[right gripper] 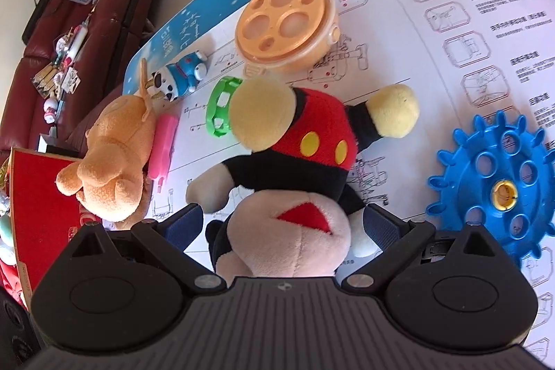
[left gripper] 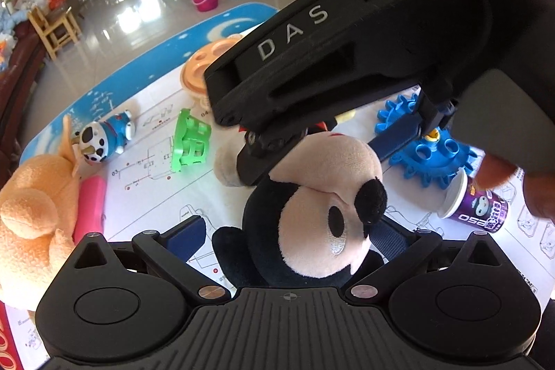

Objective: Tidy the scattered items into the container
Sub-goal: 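Grasp the Mickey plush body with the right gripper while the left gripper grasps its head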

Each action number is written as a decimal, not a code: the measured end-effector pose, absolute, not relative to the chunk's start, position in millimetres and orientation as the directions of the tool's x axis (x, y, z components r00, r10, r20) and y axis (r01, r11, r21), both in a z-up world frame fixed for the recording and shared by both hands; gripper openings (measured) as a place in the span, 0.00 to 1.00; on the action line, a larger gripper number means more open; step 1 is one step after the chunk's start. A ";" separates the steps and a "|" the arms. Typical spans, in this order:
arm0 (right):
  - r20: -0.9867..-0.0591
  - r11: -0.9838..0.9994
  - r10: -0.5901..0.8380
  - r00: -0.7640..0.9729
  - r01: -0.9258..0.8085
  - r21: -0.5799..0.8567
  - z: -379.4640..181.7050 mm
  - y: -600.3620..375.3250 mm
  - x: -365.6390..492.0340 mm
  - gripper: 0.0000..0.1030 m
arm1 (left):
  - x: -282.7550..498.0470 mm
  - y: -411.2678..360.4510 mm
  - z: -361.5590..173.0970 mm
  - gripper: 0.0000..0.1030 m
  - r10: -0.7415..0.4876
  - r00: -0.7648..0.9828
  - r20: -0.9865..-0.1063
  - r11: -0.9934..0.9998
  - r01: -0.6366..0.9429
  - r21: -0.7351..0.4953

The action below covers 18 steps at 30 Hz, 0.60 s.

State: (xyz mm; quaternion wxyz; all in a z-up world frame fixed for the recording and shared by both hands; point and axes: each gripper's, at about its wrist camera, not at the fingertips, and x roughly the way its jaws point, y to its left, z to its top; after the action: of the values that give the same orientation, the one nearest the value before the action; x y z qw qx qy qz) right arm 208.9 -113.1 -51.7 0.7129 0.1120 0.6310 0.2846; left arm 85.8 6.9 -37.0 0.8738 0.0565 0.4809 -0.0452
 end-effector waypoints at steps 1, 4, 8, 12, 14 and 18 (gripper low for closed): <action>-0.833 0.808 0.551 0.040 -0.275 0.521 -52.4 -111.8 206.6 0.95 | 86.0 7.9 -38.3 1.00 -0.033 0.532 -0.846 0.990 0.131 0.043; -0.846 0.817 0.529 0.067 -0.308 0.487 -51.6 -108.2 198.9 0.88 | 83.4 9.8 -41.1 0.97 -0.038 0.531 -0.846 0.993 0.116 0.028; -0.842 0.816 0.536 0.066 -0.296 0.497 -53.1 -110.0 188.2 0.81 | 72.7 15.2 -43.3 0.93 -0.056 0.521 -0.852 0.995 0.104 -0.002; -0.828 0.789 0.560 0.006 -0.311 0.531 -55.3 -103.8 167.7 0.81 | 52.0 20.0 -44.5 0.93 -0.057 0.507 -0.860 0.994 0.105 -0.004; -0.819 0.770 0.573 -0.033 -0.320 0.552 -56.1 -100.0 156.7 0.82 | 38.2 25.6 -45.4 0.94 -0.050 0.507 -0.860 0.995 0.099 0.000; -0.803 0.759 0.594 -0.053 -0.295 0.581 -53.7 -102.5 152.6 0.80 | 17.1 40.0 -45.2 0.92 -0.065 0.510 -0.858 0.997 0.065 -0.037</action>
State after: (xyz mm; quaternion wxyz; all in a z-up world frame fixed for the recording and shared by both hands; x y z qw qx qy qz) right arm 152.6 -102.5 -53.7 0.6784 0.1155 0.6475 0.3273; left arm 17.1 40.0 -45.2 0.8688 -0.0002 0.4937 -0.0373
